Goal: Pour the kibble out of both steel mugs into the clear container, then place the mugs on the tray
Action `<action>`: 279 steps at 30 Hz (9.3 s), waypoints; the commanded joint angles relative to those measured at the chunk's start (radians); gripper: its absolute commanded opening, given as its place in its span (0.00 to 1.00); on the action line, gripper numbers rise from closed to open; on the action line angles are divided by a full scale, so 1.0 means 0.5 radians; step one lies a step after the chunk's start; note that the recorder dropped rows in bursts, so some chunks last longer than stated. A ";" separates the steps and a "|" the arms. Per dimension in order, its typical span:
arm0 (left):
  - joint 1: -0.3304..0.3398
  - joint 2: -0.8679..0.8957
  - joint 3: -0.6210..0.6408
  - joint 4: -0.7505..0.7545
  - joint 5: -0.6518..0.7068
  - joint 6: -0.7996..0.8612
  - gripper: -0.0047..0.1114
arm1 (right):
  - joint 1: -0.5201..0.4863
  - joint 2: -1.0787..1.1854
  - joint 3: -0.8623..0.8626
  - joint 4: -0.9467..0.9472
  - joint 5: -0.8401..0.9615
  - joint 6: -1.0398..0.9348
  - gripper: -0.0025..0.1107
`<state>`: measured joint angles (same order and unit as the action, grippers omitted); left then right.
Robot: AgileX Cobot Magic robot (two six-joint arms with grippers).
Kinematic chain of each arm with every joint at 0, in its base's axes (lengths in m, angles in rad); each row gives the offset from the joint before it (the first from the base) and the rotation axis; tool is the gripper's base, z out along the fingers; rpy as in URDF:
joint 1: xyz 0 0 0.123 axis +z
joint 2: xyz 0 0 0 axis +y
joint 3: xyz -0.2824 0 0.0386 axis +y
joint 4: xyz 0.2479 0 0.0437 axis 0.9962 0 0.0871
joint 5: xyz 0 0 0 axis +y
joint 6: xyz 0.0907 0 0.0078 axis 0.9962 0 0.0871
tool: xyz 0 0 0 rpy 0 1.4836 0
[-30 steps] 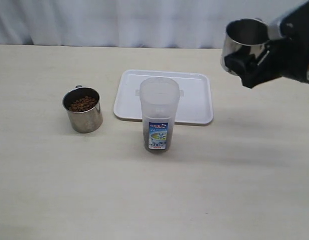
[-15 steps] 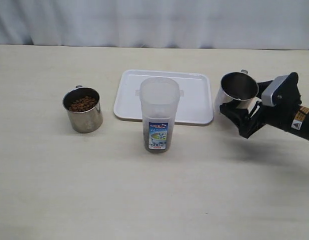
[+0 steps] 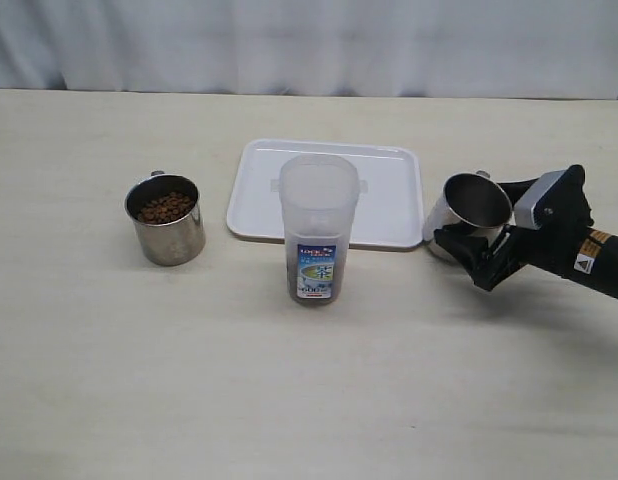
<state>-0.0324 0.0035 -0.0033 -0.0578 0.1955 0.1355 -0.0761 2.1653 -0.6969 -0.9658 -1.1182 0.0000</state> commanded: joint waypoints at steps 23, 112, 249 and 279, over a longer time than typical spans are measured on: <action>0.006 -0.007 0.007 0.009 -0.018 -0.003 0.04 | -0.041 -0.881 0.441 0.148 -0.206 0.410 0.58; 0.006 -0.007 0.007 0.009 -0.044 -0.003 0.04 | 0.322 -4.331 1.394 1.903 2.710 0.022 0.06; -1.498 2.838 -1.751 2.844 0.912 -1.811 0.04 | 0.484 -4.331 1.394 1.903 2.710 0.022 0.06; -1.841 3.387 -2.075 3.344 1.163 -1.940 0.04 | 0.484 -4.331 1.394 1.903 2.710 0.022 0.06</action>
<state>-0.9424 1.7036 -1.0294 1.5651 0.7485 -0.8296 0.1636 0.0036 -0.0048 -0.0163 0.2389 0.0190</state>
